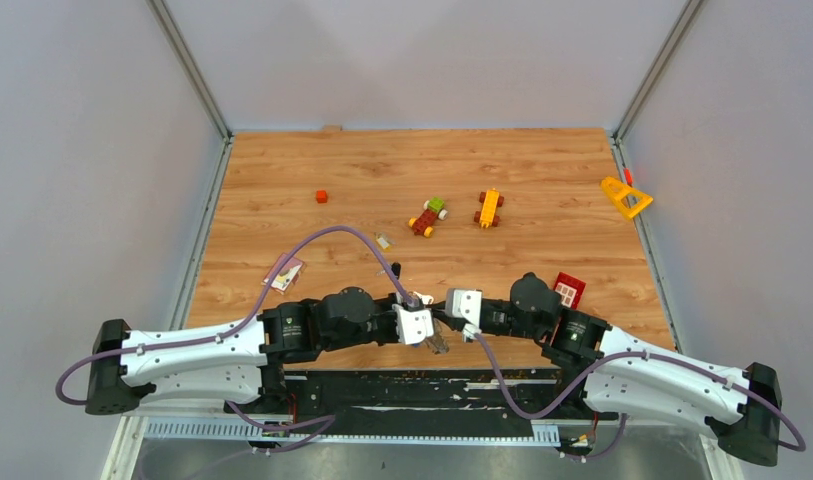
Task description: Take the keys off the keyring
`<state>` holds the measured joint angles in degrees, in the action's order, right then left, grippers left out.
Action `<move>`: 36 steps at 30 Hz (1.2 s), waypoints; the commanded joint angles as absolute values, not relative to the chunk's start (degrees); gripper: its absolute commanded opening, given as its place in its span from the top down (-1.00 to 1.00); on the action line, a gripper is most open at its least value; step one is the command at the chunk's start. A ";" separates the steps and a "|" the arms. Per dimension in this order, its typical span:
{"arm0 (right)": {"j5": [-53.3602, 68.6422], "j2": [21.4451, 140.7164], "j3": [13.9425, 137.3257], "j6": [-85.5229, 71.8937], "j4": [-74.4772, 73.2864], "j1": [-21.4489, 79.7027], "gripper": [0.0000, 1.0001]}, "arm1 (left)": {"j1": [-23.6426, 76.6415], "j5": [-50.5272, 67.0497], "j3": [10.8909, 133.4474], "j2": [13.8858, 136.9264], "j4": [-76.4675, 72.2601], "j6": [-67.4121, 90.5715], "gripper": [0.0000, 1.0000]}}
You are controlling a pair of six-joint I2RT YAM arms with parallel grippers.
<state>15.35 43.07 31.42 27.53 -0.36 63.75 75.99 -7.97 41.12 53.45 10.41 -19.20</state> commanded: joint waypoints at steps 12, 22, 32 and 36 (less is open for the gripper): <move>30.79 45.52 34.01 26.90 9.98 64.95 1.00 | 76.03 -4.00 41.03 52.84 -0.83 -18.40 1.00; 32.12 45.44 33.54 27.17 10.90 64.91 1.00 | 76.03 -3.87 40.53 52.48 -2.29 -17.77 1.00; 22.33 37.80 31.66 28.98 9.85 64.94 1.00 | 76.03 -5.69 35.02 47.07 -7.92 -14.42 0.60; 19.89 35.16 30.82 29.65 9.31 64.98 1.00 | 76.03 -5.71 32.74 44.47 -10.81 -12.82 0.33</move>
